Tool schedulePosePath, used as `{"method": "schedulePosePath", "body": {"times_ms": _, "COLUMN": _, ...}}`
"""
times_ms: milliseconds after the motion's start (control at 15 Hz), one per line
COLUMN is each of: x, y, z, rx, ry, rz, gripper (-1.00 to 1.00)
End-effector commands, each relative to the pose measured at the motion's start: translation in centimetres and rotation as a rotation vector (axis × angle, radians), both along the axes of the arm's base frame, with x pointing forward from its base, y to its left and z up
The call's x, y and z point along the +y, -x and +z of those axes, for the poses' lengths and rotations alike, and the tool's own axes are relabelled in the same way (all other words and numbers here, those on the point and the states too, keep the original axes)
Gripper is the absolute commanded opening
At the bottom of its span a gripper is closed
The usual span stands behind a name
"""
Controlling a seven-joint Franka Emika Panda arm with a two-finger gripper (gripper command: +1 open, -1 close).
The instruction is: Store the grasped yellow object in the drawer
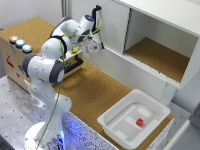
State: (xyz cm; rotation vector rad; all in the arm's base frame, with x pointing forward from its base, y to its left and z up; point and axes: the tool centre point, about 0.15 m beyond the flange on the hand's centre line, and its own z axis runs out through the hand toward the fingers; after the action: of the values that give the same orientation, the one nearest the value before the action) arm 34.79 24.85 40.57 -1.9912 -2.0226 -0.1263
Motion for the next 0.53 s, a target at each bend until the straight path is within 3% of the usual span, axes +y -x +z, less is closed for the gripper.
{"method": "schedulePosePath", "body": {"times_ms": 0, "x": 5.0, "y": 2.0, "z": -3.2, "rx": 0.050, "ry": 0.219, "rz": 0.212, "gripper": -1.00}}
{"method": "schedulePosePath", "body": {"times_ms": 467, "x": 6.1, "y": 4.7, "z": -7.8, "rx": -0.006, "ry": 0.339, "rz": 0.327, "gripper": -1.00}}
